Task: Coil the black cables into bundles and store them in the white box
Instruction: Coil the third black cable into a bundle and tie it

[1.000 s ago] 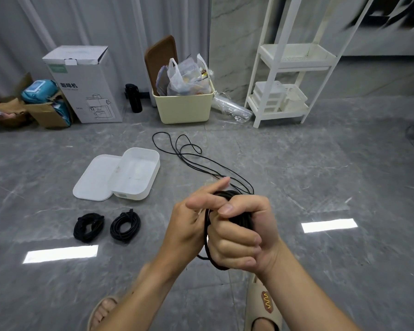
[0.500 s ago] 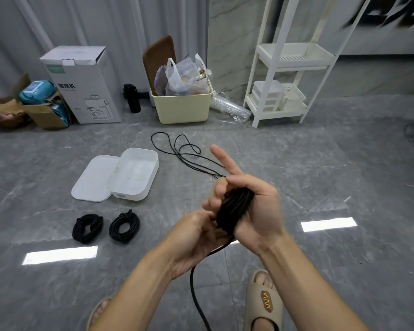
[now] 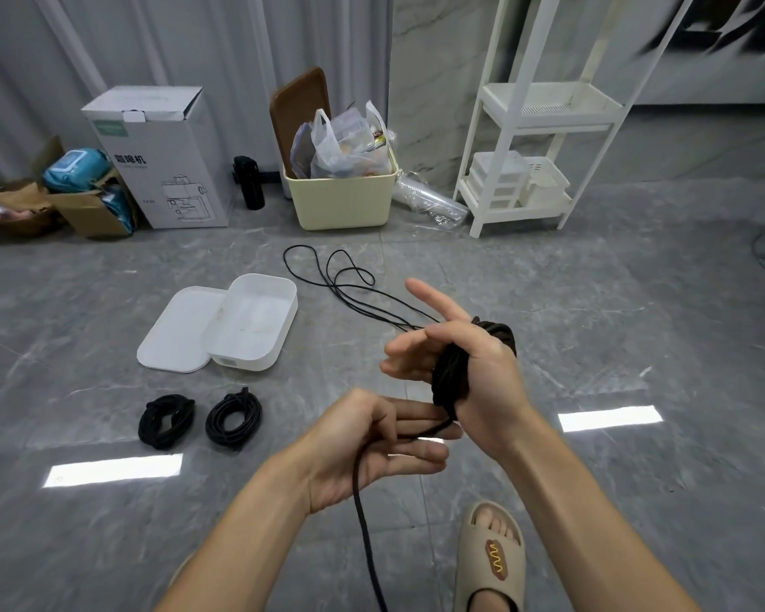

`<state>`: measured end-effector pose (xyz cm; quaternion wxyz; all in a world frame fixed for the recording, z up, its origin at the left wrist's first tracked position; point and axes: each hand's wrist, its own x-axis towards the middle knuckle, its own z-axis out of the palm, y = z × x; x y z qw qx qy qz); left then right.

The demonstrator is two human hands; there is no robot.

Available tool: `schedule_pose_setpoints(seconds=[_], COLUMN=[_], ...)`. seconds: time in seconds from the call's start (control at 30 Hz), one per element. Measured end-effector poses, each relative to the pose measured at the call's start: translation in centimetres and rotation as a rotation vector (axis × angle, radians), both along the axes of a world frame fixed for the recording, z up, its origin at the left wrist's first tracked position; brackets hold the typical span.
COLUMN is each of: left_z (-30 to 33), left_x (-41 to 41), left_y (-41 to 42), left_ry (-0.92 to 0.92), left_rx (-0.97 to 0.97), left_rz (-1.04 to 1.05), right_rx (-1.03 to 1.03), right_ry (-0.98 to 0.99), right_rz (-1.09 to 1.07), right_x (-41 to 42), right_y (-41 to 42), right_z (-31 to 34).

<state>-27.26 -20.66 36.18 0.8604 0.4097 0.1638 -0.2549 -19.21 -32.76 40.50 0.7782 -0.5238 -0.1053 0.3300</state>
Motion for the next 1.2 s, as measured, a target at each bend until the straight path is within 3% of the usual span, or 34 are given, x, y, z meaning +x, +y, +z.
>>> schedule_pose_setpoints(seconds=[0.2,0.33,0.5,0.63,0.77,1.0,1.2], left_z=[0.5,1.2,2.2,2.9,3.0,3.0,2.8], left_x=[0.0,-0.1,-0.3,-0.3,-0.4,-0.2,-0.6], left_y=[-0.4,-0.1,0.2,0.6,1.0,3.0,4.2], left_ry=[0.029,0.011,-0.051,-0.143,-0.241,-0.378,-0.51], left_rx=[0.169,0.317,0.49,0.794,1.026,0.846,0.671], left_rz=[-0.075,-0.125,-0.2,-0.198,-0.127,0.285,0.221], right_rx=[-0.176,-0.477,-0.907,-1.051,-1.03,-0.698,-0.436], right_ry=[-0.149,-0.369,-0.527,-0.512,-0.424,-0.008,0.095], right_rz=[-0.012,-0.037,0.079,0.275,0.551,0.767,1.069], right_x=[-0.2,-0.2,-0.5,-0.6,-0.8,-0.4,-0.8], right_y=[0.1,0.0,0.0,0.0,-0.3,-1.0,-0.8], right_z=[-0.4,-1.3,-2.1,-1.9,-1.1,0.0,0.7])
